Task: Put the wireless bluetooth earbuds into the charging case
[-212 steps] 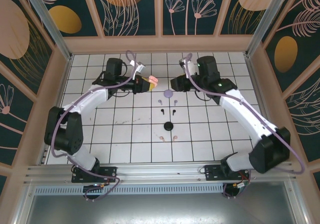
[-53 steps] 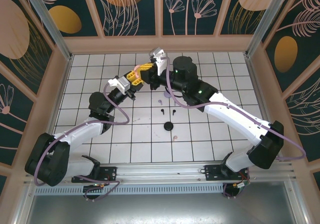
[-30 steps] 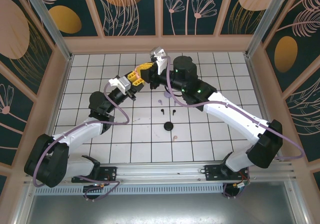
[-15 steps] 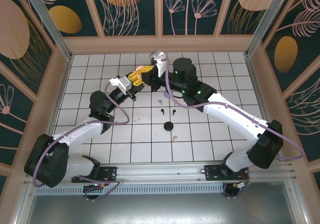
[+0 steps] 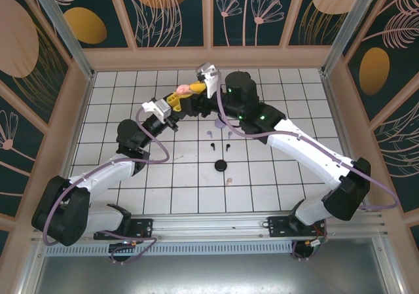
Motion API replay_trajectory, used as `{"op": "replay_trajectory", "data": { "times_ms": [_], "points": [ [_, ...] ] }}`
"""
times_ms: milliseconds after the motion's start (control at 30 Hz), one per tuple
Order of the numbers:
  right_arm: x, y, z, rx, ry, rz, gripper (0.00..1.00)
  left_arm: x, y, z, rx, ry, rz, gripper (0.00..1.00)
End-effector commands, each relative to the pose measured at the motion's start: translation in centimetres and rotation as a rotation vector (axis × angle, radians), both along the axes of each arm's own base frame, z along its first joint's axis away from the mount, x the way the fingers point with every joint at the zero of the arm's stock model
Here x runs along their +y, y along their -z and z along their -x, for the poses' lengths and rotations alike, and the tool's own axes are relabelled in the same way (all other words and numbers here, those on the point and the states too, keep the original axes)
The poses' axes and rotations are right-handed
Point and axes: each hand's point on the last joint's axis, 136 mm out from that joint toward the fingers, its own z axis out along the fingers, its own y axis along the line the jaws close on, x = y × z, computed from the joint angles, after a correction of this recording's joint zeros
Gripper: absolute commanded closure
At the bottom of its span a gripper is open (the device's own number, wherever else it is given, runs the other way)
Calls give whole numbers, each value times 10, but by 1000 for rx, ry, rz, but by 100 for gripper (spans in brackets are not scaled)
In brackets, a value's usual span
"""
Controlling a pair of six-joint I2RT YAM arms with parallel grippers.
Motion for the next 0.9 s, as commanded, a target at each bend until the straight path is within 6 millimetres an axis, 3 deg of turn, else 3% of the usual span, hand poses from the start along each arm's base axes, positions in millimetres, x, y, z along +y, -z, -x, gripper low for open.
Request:
{"op": "replay_trajectory", "data": {
  "times_ms": [0, 67, 133, 233, 300, 433, 600, 667, 867],
  "points": [
    [-29, -59, 8, -12, 76, -137, 31, 5, -21, 10, -63, -1, 57, 100],
    [-44, -70, 15, 4, 100, -181, 29, 7, -18, 11, -58, -9, 59, 100],
    [-57, -68, 20, 30, 125, -192, 29, 8, -17, 12, -57, -13, 61, 100],
    [-77, -40, 20, 110, 212, -160, 29, 11, -16, 13, -56, -24, 60, 100],
    [-90, -8, 18, 196, 281, -128, 29, 12, -15, 14, -55, -30, 60, 100],
    [-109, 82, 21, 440, 416, -18, 31, 14, -17, 15, -53, -40, 63, 100],
    [-127, 187, 41, 699, 543, 168, 37, 17, -20, 16, -50, -47, 75, 100],
    [-131, 220, 53, 769, 585, 254, 38, 18, -21, 17, -50, -49, 77, 100],
    [-133, 286, 90, 881, 716, 454, 40, 21, -20, 20, -48, -52, 85, 100]
  ]
}}
